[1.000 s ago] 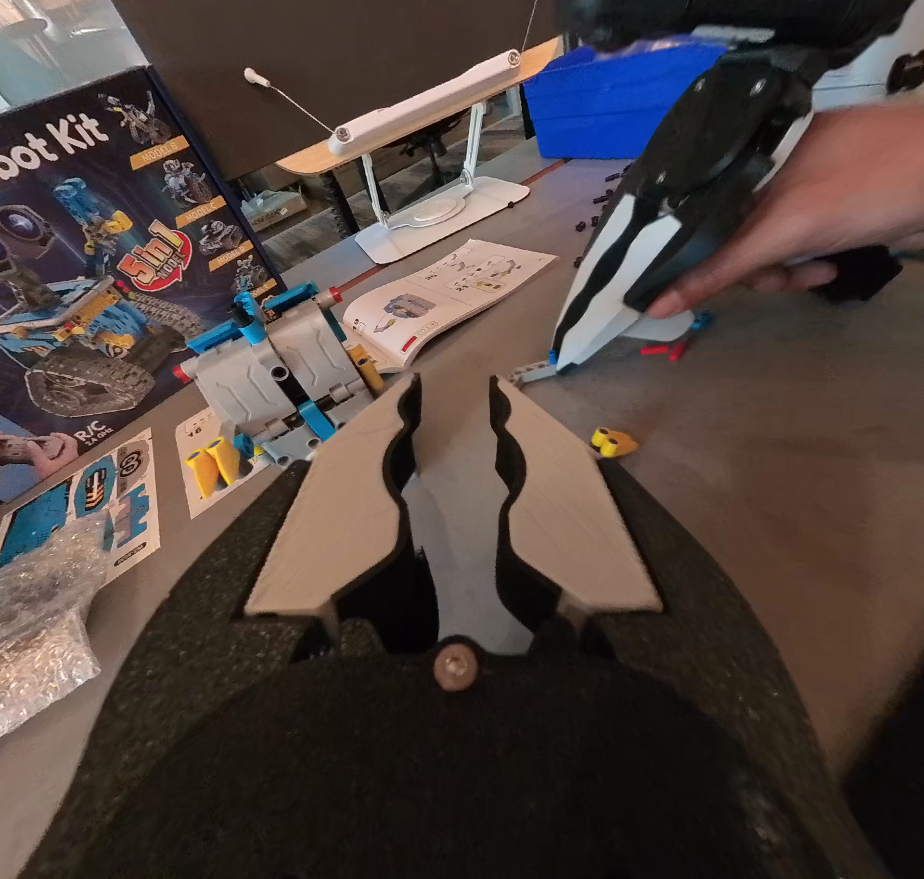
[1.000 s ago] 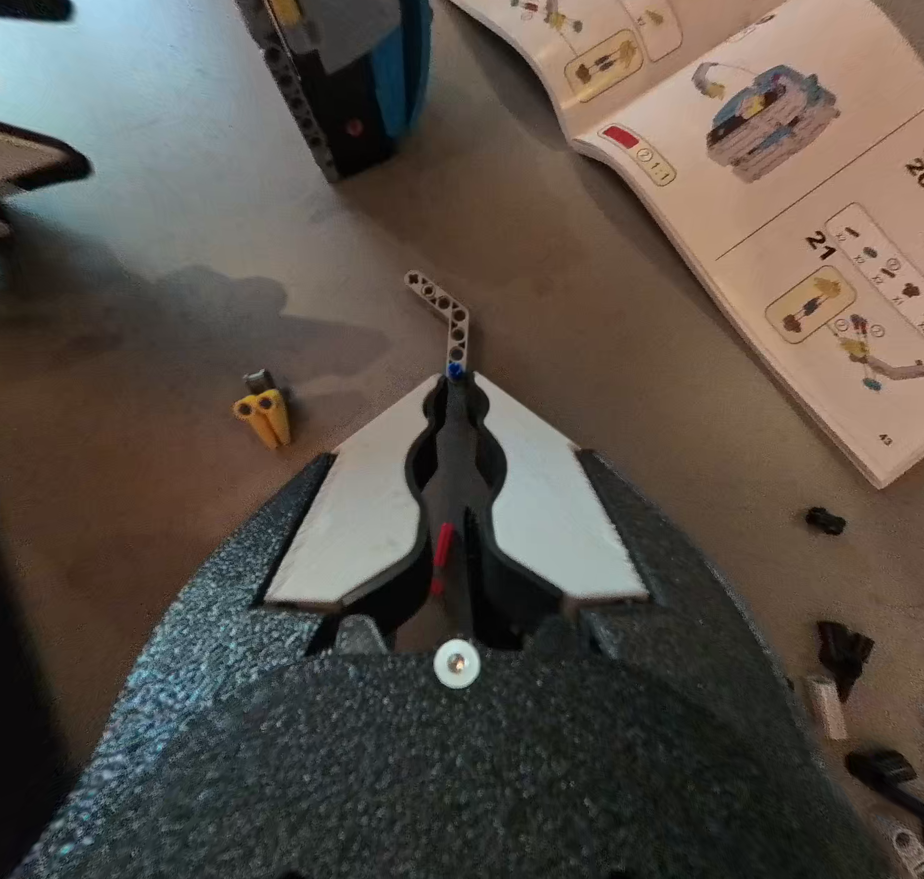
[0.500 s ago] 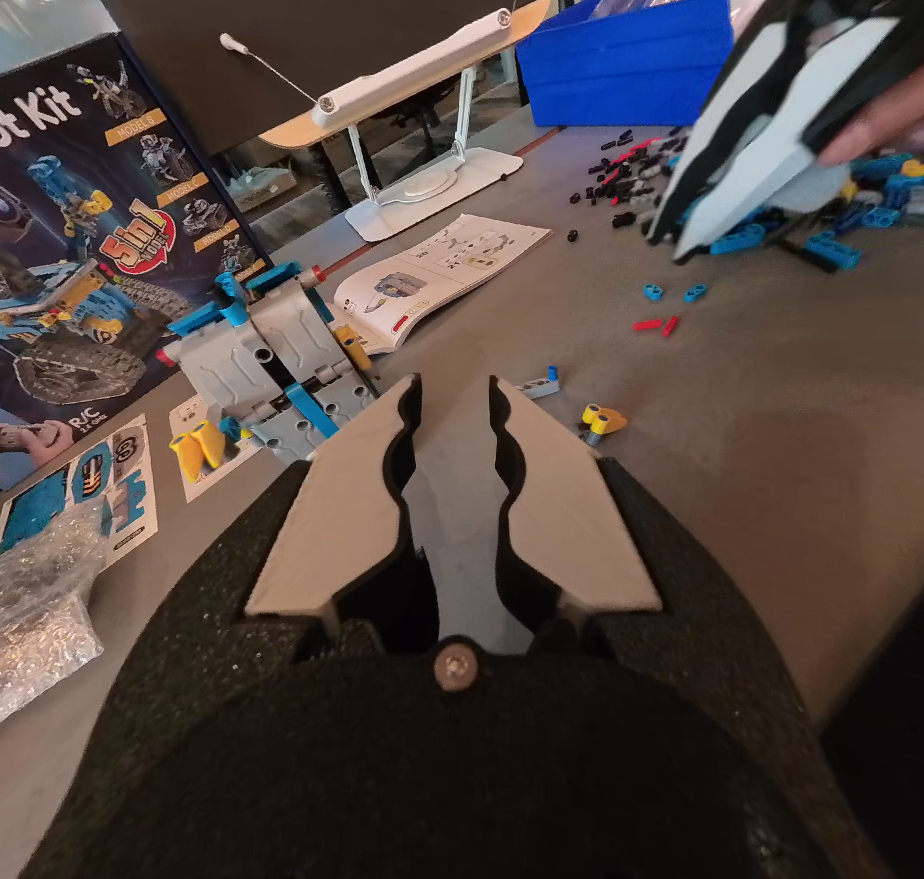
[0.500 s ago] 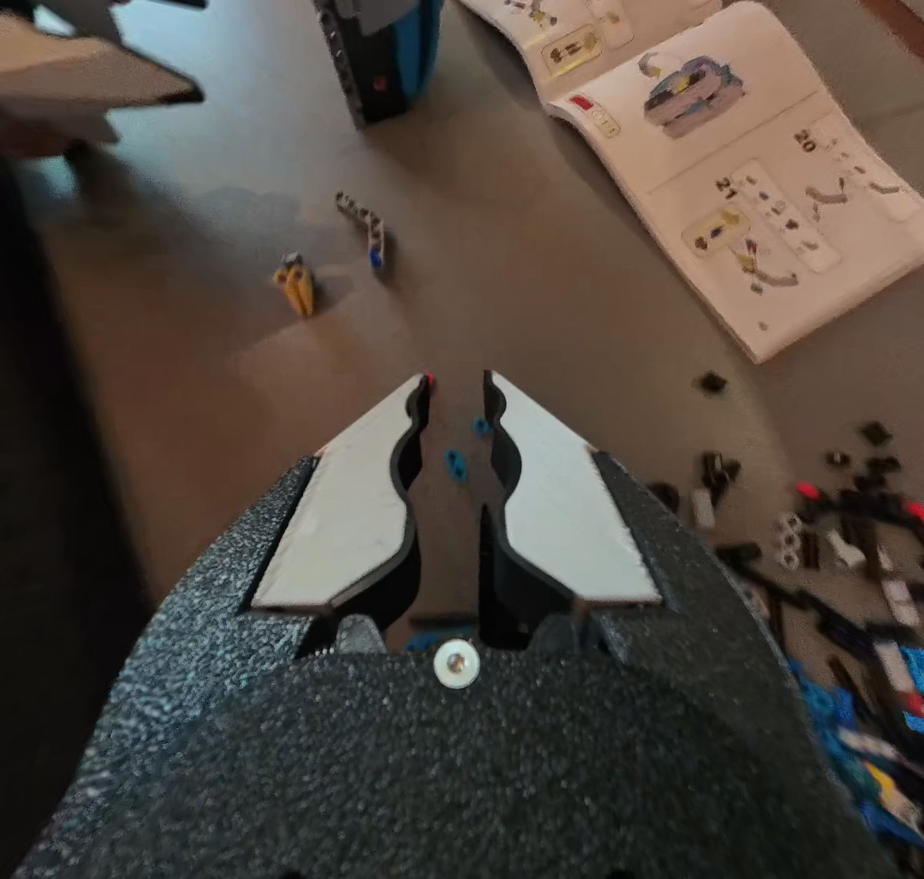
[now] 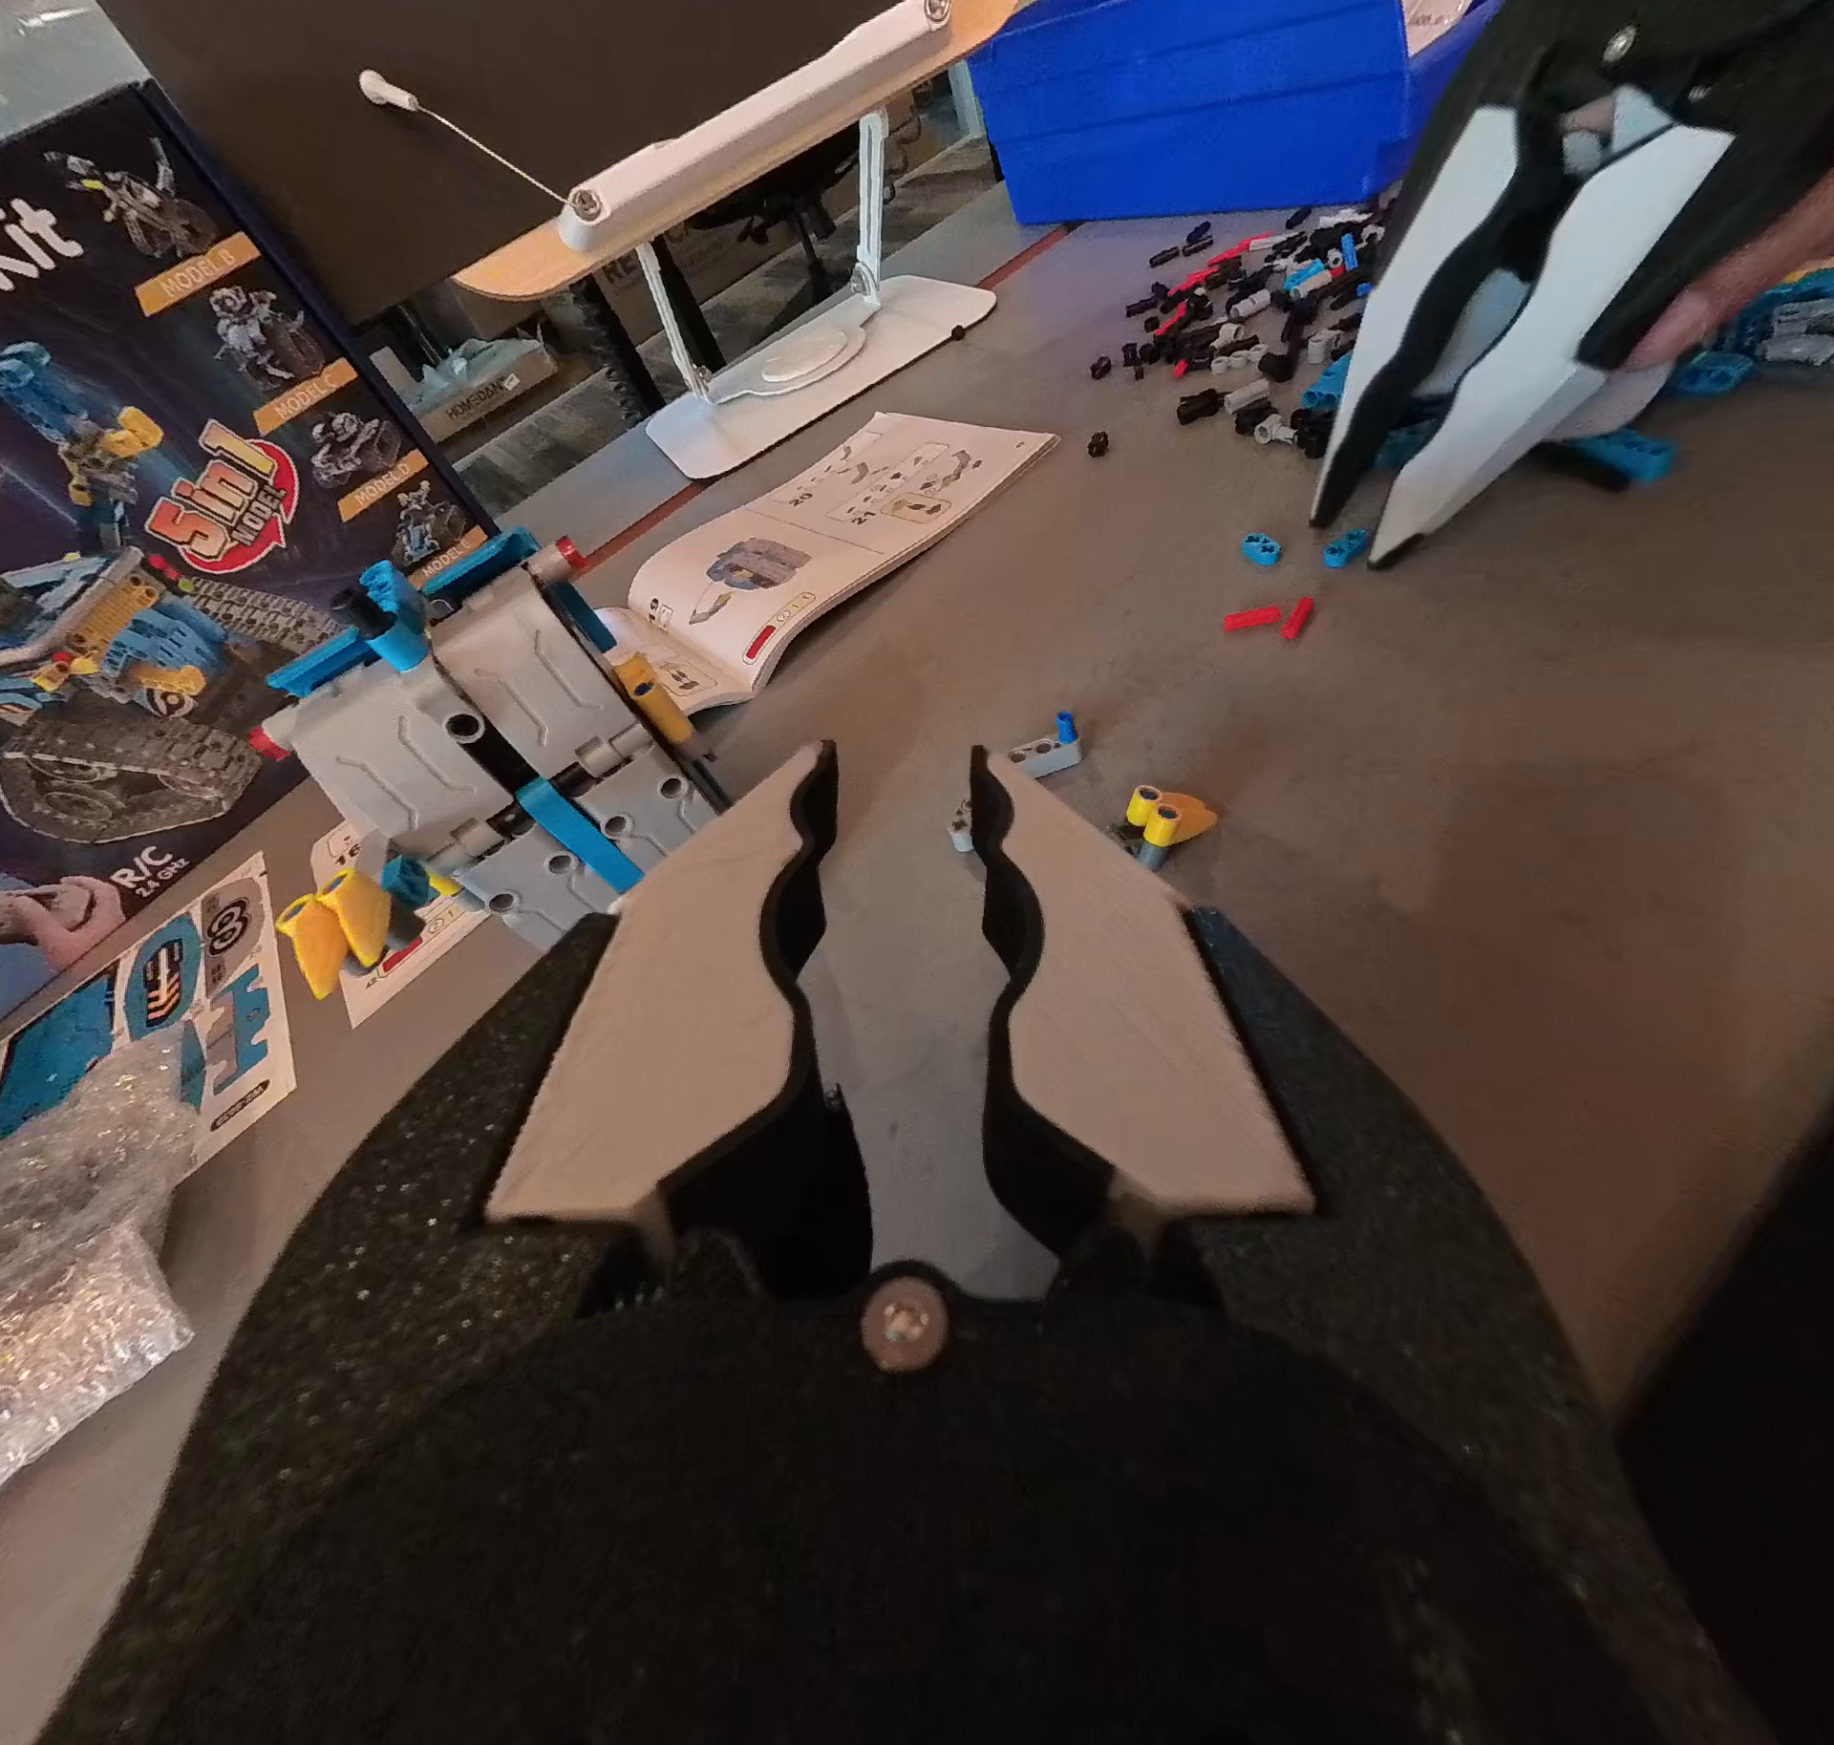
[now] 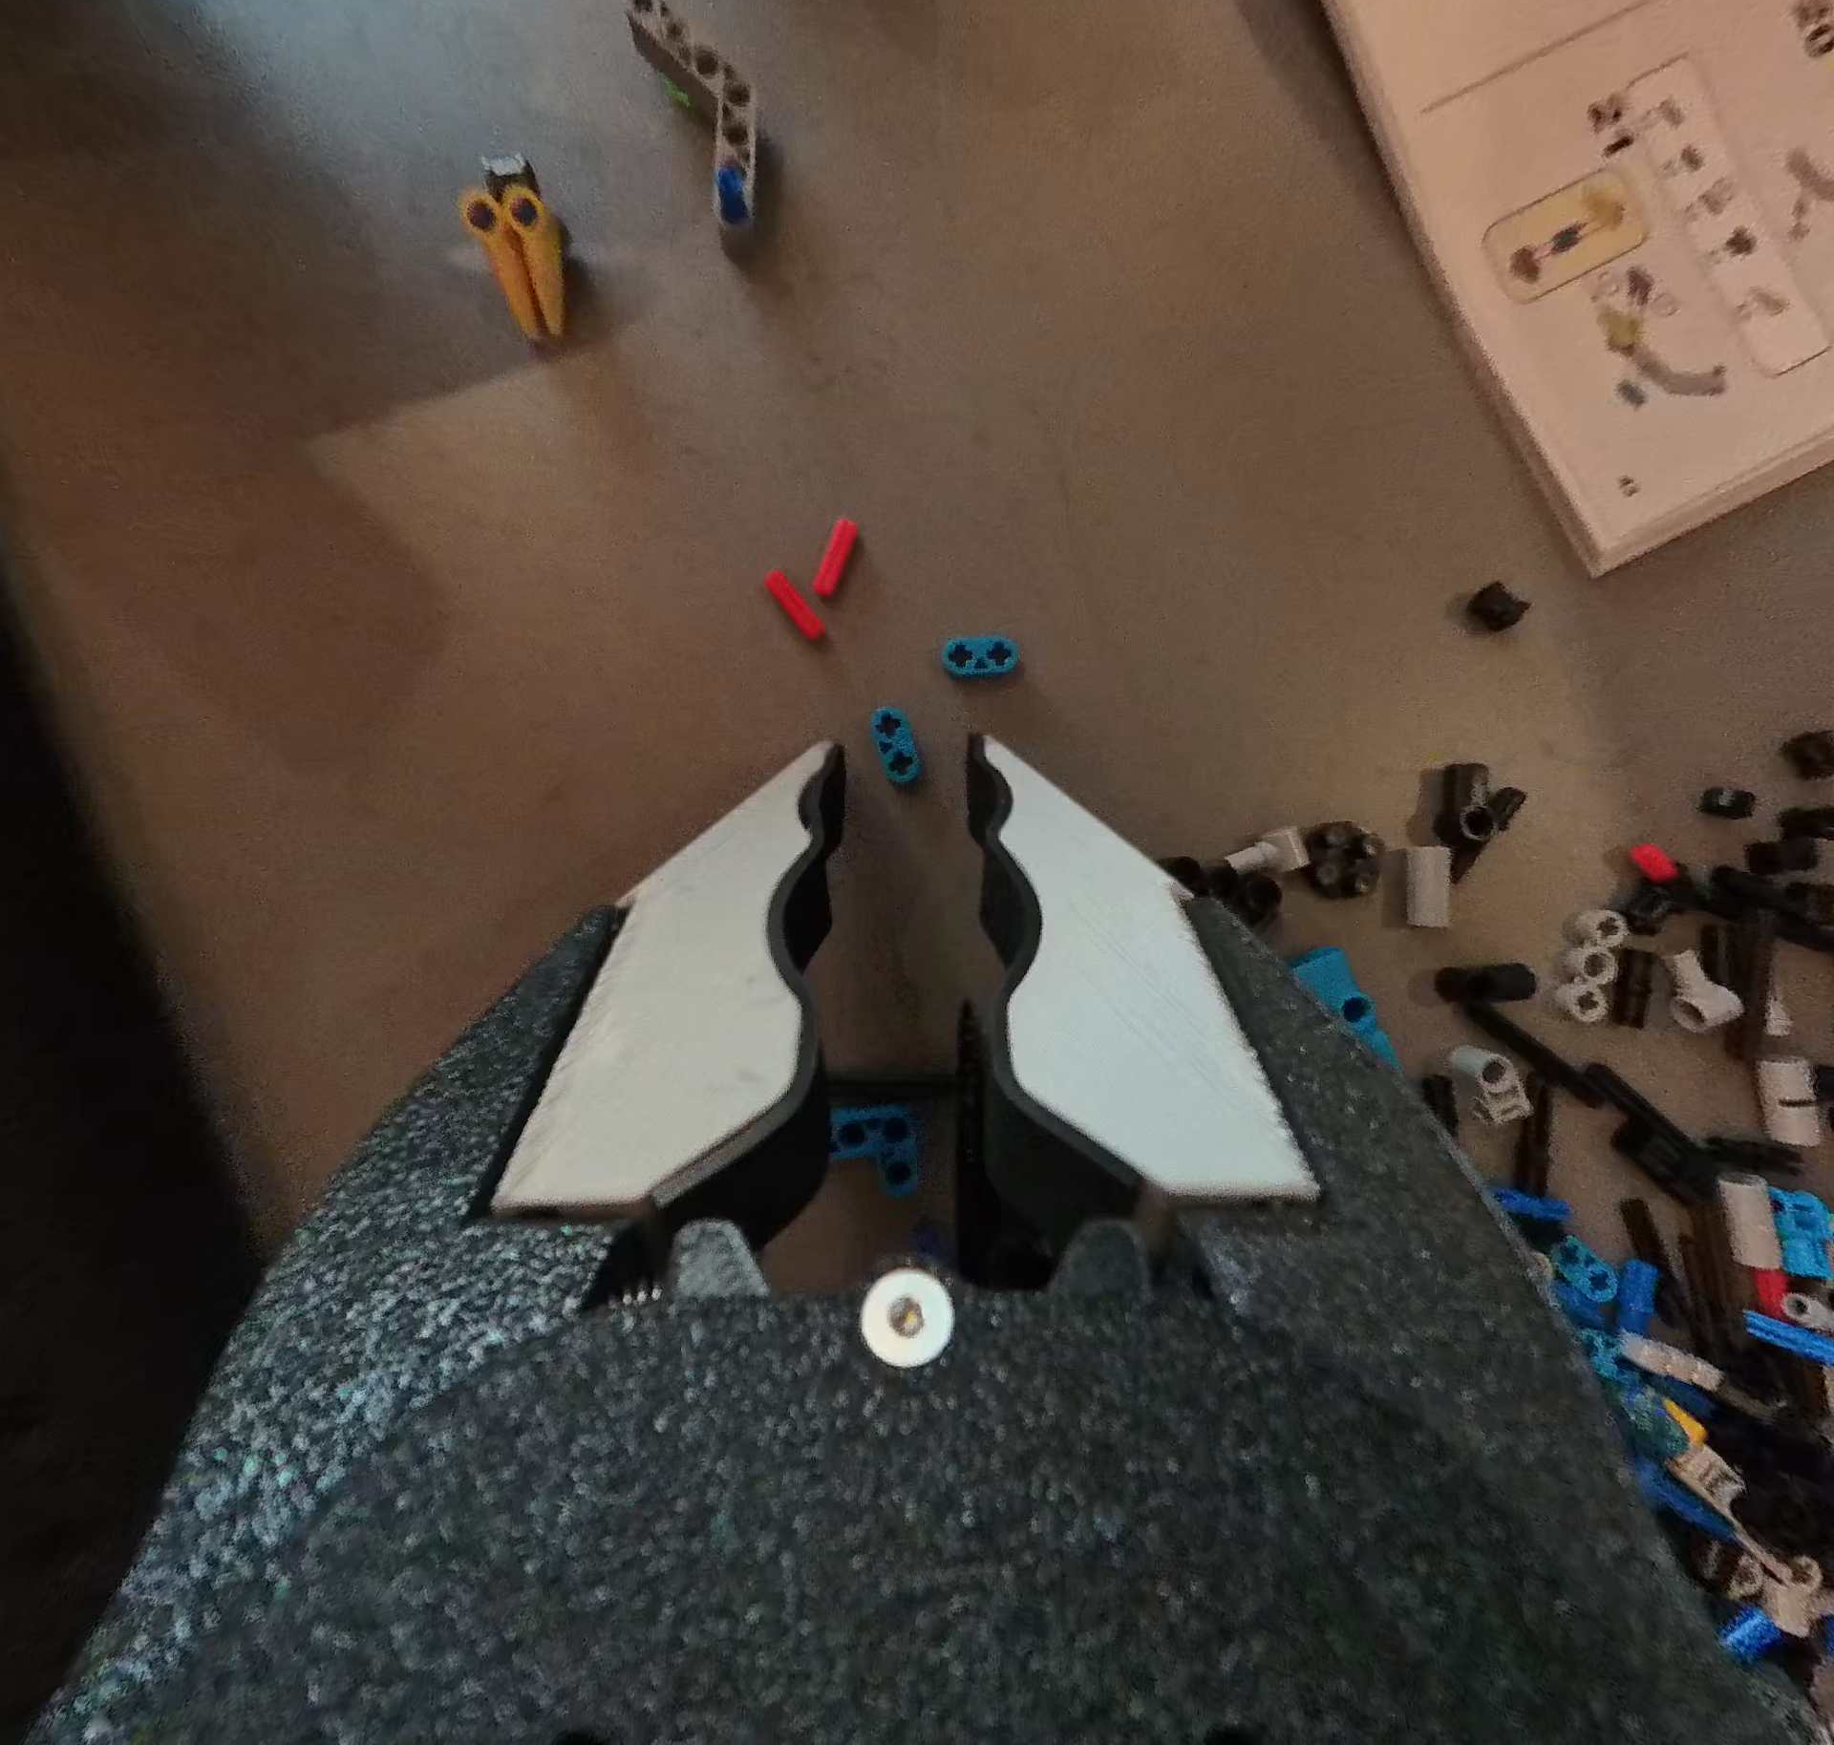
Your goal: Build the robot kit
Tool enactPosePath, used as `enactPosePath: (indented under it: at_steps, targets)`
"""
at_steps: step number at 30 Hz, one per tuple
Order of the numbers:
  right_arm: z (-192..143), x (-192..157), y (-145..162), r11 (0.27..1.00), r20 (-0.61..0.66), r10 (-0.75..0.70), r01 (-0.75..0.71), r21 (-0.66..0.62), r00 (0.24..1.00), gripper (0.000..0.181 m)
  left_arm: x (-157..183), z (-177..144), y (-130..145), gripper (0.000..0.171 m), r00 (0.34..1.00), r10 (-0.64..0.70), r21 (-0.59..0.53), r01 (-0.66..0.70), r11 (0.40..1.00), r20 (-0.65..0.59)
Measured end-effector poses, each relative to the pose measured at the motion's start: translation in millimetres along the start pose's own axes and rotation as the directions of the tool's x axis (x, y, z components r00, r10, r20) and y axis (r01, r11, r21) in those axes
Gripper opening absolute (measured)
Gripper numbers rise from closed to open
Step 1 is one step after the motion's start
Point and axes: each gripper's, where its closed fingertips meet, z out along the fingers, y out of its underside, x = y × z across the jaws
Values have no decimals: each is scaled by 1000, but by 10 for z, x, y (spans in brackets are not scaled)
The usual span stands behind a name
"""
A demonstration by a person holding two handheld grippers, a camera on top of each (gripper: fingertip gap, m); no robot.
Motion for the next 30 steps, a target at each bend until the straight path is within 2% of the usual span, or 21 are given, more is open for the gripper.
enactPosePath:
  at_steps: [4, 6, 7, 9, 11, 13, 15, 17, 19, 21, 22, 24, 28, 30]
  targets:
    - [52, -91, -28, 1000, 61, 7, -7, 6, 998, 8, 56, -21, -49, 26, 999, -6, 30, 7, 1000, -35]
    - [51, -73, -82, 1000, 52, 19, -20, 18, 998, 8, 124, -58, -122, 27, 997, -13, 70, 18, 997, -75]
    - [29, -120, -203, 997, 76, 30, -36, 73, 997, 8, 160, -78, -156, 27, 996, -2, 87, 9, 996, -87]
    - [-88, -318, -649, 953, 209, 94, -149, 265, 973, 7, 230, -113, -214, 27, 995, 59, 120, -49, 992, -85]
    - [-227, -573, -1078, 863, 406, 141, -313, 396, 903, 7, 294, -153, -278, 29, 988, 146, 156, -136, 978, -53]
    - [-294, -755, -1347, 781, 582, 180, -475, 405, 793, 7, 345, -192, -331, 30, 975, 220, 185, -213, 959, -17]
    - [-318, -880, -1455, 751, 673, 145, -523, 402, 726, 7, 370, -213, -351, 29, 972, 236, 199, -229, 953, -12]
    - [-290, -931, -1463, 760, 635, 82, -460, 459, 768, 7, 363, -220, -349, 24, 985, 160, 196, -145, 970, -66]
    - [-304, -1011, -1479, 777, 552, -10, -341, 529, 833, 7, 342, -236, -364, 20, 987, 24, 194, 8, 981, -161]
    - [-287, -1047, -1491, 779, 351, -142, -114, 616, 926, 7, 388, -268, -384, 17, 951, -93, 181, 151, 972, -295]
    - [-274, -1061, -1492, 774, 260, -200, -10, 633, 945, 7, 420, -279, -380, 17, 931, -121, 168, 187, 968, -343]
    - [-274, -1086, -1498, 760, 158, -268, 108, 641, 950, 8, 482, -295, -378, 17, 920, -100, 169, 175, 970, -379]
    - [-223, -1203, -1374, 796, 175, -359, 203, 571, 917, 8, 624, -308, -343, 15, 925, 15, 189, 61, 980, -380]
    - [-236, -1227, -1332, 805, 186, -386, 232, 546, 903, 8, 666, -316, -341, 14, 915, 24, 189, 57, 980, -403]
